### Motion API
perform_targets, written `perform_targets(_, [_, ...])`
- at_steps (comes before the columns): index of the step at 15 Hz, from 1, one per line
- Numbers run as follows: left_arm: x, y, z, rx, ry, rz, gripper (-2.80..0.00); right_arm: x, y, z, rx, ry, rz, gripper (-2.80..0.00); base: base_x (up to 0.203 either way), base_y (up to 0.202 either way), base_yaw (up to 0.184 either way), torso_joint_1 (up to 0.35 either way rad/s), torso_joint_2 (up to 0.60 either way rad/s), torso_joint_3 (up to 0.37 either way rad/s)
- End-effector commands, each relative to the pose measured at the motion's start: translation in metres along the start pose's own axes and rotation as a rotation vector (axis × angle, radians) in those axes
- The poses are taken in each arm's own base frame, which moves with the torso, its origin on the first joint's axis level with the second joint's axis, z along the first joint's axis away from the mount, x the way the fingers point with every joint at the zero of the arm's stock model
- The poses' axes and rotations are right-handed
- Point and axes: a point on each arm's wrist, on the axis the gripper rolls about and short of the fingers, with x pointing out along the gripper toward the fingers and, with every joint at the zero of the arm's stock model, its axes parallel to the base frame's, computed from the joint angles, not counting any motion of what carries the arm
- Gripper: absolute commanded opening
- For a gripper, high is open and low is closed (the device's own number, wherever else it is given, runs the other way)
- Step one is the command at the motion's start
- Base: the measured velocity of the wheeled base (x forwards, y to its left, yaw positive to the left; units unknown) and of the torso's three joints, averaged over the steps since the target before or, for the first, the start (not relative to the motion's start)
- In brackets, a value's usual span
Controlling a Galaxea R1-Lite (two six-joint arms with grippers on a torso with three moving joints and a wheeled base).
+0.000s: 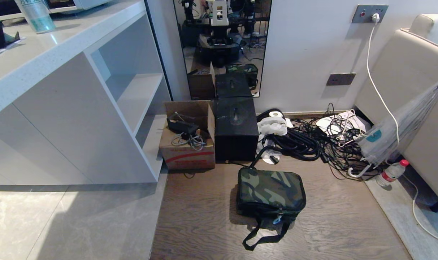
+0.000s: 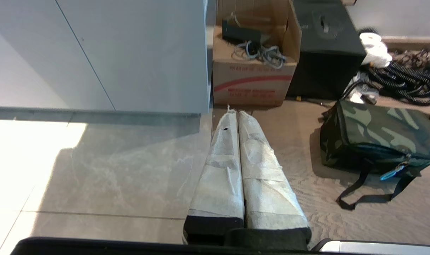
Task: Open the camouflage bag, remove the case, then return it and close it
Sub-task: Open the top of the storage box
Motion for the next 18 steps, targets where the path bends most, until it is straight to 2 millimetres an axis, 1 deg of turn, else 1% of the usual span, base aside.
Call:
perform_targets(1, [0.0,0.0,0.0,-0.002,0.0,0.0,-2.8,0.0019,0.0004,-0.0115,-0.001,0.039,0.002,-2.8,0.0,0.0,0.0,-0.002,0.01,-0.189])
perform_targets(18, [0.0,0.0,0.0,0.0,0.0,0.0,-2.8,0.0019,0.0004,-0.0115,-0.001,0.039,0.002,-2.8,0.0,0.0,0.0,0.003,0.0,-0.198])
